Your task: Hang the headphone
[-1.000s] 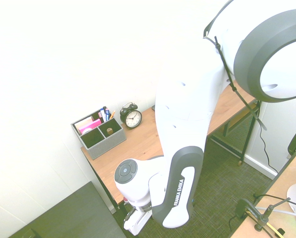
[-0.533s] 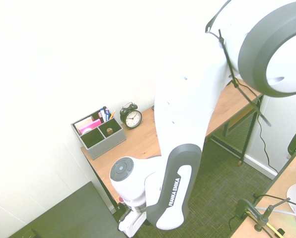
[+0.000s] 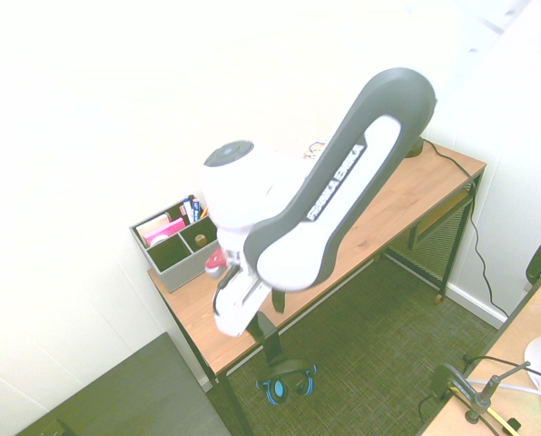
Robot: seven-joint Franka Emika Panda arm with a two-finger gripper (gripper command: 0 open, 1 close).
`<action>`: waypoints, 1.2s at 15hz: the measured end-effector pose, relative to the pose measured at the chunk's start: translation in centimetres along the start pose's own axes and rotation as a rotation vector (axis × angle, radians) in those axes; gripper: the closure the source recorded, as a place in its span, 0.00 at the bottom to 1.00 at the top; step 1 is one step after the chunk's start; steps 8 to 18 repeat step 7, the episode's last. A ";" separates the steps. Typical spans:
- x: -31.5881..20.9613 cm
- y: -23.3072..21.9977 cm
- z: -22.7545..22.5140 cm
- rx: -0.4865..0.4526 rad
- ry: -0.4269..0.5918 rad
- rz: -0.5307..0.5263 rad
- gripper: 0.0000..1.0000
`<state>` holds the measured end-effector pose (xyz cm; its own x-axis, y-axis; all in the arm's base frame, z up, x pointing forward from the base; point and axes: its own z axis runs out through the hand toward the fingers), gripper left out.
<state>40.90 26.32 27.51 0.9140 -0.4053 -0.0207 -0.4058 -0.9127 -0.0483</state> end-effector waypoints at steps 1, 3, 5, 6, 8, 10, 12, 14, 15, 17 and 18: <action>1.3 2.9 -1.0 0.009 0.004 0.011 0.00; 2.8 9.3 -2.1 -0.006 0.024 0.042 0.00; 3.2 15.2 -2.7 -0.027 0.046 0.071 0.00; 3.7 17.6 -3.6 -0.033 0.059 0.088 0.00; 4.9 19.2 -5.9 -0.028 0.077 0.110 0.00; 4.9 19.2 -5.9 -0.028 0.077 0.110 0.00; 4.9 19.2 -5.9 -0.028 0.077 0.110 0.00; 4.9 19.2 -5.9 -0.028 0.077 0.110 0.00; 4.9 19.2 -5.9 -0.028 0.077 0.110 0.00; 4.9 19.2 -5.9 -0.028 0.077 0.110 0.00; 4.9 19.2 -5.9 -0.028 0.077 0.110 0.00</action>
